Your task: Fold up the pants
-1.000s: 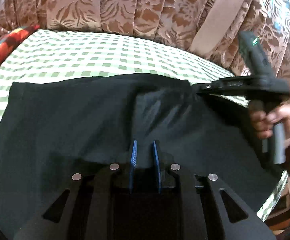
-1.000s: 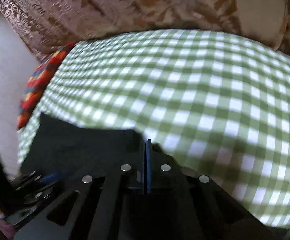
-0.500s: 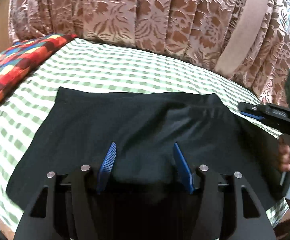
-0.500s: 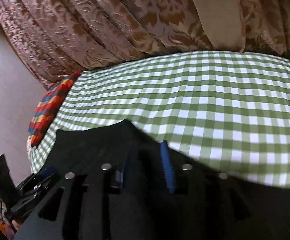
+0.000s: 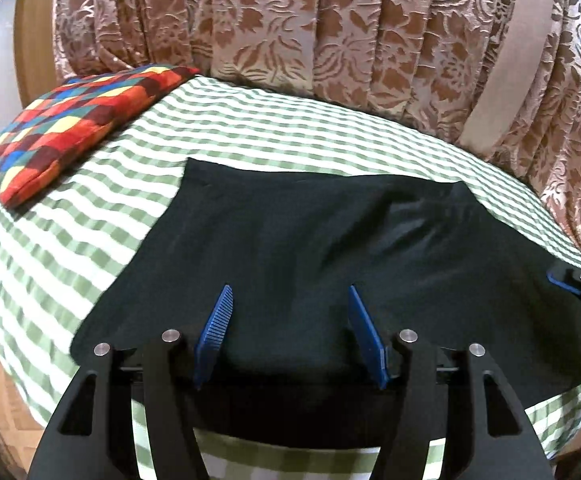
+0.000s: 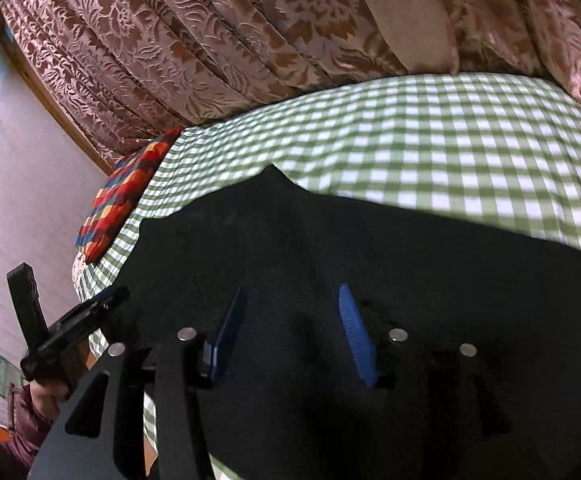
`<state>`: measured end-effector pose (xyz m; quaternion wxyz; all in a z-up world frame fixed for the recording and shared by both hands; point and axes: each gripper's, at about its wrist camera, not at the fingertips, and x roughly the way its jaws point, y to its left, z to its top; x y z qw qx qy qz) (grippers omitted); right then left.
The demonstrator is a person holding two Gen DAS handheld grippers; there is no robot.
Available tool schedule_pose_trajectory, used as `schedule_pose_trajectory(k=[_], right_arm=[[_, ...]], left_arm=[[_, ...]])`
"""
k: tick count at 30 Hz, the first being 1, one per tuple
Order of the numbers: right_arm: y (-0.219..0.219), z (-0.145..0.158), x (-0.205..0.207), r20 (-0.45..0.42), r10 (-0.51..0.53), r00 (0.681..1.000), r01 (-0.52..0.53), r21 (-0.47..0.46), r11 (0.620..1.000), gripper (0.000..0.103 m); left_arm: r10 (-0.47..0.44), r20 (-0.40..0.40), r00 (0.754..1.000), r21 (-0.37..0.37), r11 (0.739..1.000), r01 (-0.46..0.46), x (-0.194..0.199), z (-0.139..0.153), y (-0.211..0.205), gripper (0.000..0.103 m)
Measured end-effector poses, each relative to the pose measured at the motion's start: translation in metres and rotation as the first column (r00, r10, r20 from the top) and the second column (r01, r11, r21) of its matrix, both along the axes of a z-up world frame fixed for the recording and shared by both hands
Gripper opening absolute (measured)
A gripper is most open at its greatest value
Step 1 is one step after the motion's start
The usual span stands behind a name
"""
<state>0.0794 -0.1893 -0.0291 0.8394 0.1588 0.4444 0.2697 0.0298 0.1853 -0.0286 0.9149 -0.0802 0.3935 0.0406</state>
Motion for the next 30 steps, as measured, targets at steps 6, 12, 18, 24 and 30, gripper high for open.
schedule_pose_trajectory(k=[6, 12, 18, 24, 30], right_arm=[[-0.023, -0.012, -0.016, -0.033, -0.062, 0.998, 0.063, 0.021, 0.998, 0.054], [-0.028, -0.034, -0.021, -0.035, -0.08, 0.996, 0.081, 0.023, 0.996, 0.054], [-0.028, -0.035, -0.024, -0.024, -0.078, 0.997, 0.079, 0.024, 0.997, 0.057], [-0.028, -0.032, -0.025, -0.031, -0.086, 0.996, 0.087, 0.049, 0.995, 0.062], [-0.056, -0.018, -0.034, -0.035, -0.173, 0.984, 0.175, 0.09, 0.98, 0.064]], left_arm=[[0.159, -0.033, 0.987, 0.014, 0.987, -0.158, -0.014, -0.011, 0.056, 0.058], [0.223, -0.047, 0.974, -0.083, 0.971, -0.226, -0.03, -0.028, 0.107, 0.056], [0.304, -0.006, 0.953, -0.191, 0.935, -0.299, -0.039, -0.009, 0.123, 0.055], [0.219, 0.042, 0.975, -0.169, 0.963, -0.209, -0.039, 0.006, 0.088, 0.054], [0.112, -0.049, 0.992, -0.024, 0.993, -0.113, -0.016, -0.018, 0.041, 0.054]])
